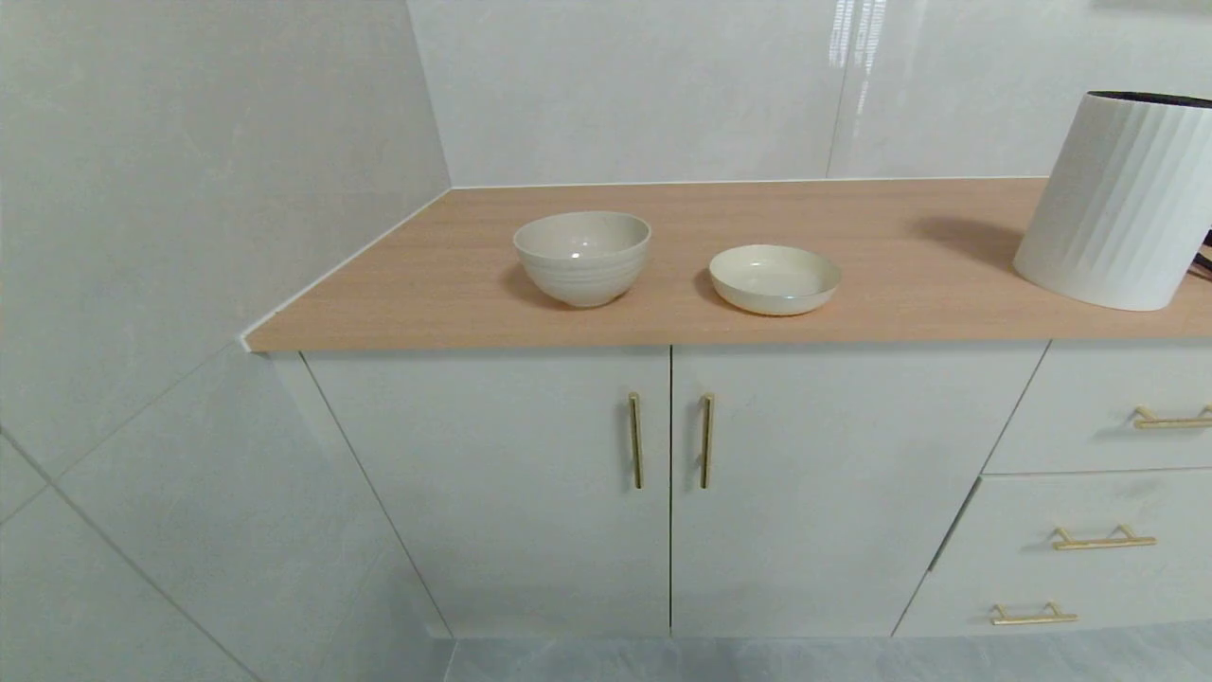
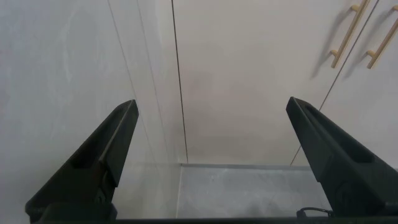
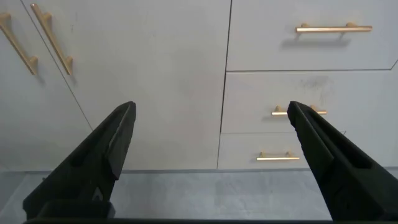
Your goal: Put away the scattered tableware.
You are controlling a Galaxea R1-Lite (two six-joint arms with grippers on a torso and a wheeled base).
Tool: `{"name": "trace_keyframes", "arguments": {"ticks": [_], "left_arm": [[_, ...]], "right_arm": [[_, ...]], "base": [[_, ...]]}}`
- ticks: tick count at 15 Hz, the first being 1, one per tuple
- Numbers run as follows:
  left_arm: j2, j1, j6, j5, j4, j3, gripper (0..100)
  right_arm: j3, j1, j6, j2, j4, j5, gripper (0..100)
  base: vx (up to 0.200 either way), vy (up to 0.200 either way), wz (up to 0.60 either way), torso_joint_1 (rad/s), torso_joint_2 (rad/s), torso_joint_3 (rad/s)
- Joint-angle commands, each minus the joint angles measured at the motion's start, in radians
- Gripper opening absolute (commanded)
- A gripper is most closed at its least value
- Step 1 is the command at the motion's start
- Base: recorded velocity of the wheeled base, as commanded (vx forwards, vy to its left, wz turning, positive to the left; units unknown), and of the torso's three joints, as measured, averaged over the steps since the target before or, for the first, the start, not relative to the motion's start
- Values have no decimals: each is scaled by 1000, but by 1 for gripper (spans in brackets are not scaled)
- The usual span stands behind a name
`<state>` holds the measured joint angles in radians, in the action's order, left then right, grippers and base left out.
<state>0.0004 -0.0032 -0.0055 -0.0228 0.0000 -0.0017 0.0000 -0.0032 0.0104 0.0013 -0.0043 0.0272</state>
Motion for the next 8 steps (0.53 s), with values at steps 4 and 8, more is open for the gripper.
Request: {"name": "trace_keyframes", "arguments": {"ticks": [4, 8], "left_arm": [[0, 0, -1, 0, 0, 0, 100], [0, 0, -1, -2, 0, 0, 100]], "right_arm": [[-270, 49, -43, 200, 17, -167, 100], [-370, 111, -4, 723, 7, -434, 100]], "base": [[0, 0, 0, 0, 0, 0], [0, 0, 0, 0, 0, 0]]}}
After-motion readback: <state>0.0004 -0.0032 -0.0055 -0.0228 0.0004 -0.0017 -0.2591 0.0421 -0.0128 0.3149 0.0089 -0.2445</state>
